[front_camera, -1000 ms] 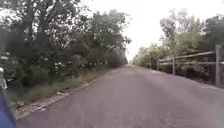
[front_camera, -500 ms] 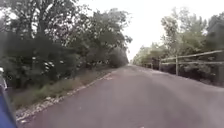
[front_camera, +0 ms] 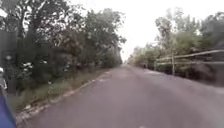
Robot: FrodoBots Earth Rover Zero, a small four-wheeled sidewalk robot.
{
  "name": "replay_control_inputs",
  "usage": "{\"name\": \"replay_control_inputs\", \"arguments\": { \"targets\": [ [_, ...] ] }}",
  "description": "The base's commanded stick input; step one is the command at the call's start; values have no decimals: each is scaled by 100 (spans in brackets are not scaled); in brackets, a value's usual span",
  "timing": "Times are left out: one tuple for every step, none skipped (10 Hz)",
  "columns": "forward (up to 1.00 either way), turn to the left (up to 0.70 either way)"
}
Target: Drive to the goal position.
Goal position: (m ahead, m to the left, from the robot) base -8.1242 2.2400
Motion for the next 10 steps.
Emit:
{"name": "replay_control_inputs", "arguments": {
  "targets": [
    [70,0],
    [70,0],
    [70,0],
    [70,0],
    [70,0],
    [70,0],
    [70,0],
    [70,0],
    [70,0],
    [70,0]
  ]
}}
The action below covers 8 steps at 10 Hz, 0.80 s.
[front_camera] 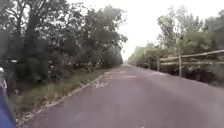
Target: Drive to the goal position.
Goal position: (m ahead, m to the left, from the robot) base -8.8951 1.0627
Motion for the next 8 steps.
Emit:
{"name": "replay_control_inputs", "arguments": {
  "targets": [
    [70,0],
    [66,0],
    [34,0],
    [5,0],
    [4,0],
    [4,0],
    [4,0],
    [4,0]
  ]
}}
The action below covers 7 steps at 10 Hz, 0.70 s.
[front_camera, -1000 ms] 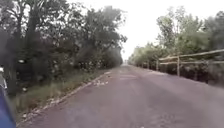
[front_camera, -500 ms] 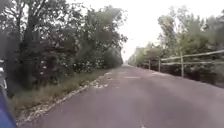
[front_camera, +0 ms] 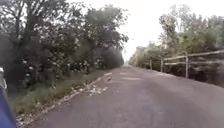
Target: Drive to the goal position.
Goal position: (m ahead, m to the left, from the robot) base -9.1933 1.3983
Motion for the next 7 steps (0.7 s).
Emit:
{"name": "replay_control_inputs", "arguments": {
  "targets": [
    [4,0],
    [2,0],
    [0,0],
    [0,0],
    [0,0],
    [0,0],
    [0,0]
  ]
}}
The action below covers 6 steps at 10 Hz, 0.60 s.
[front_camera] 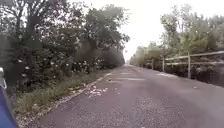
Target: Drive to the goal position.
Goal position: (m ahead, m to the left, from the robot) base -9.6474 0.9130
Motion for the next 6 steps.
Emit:
{"name": "replay_control_inputs", "arguments": {
  "targets": [
    [0,0],
    [0,0],
    [0,0],
    [0,0],
    [5,0],
    [6,0]
  ]
}}
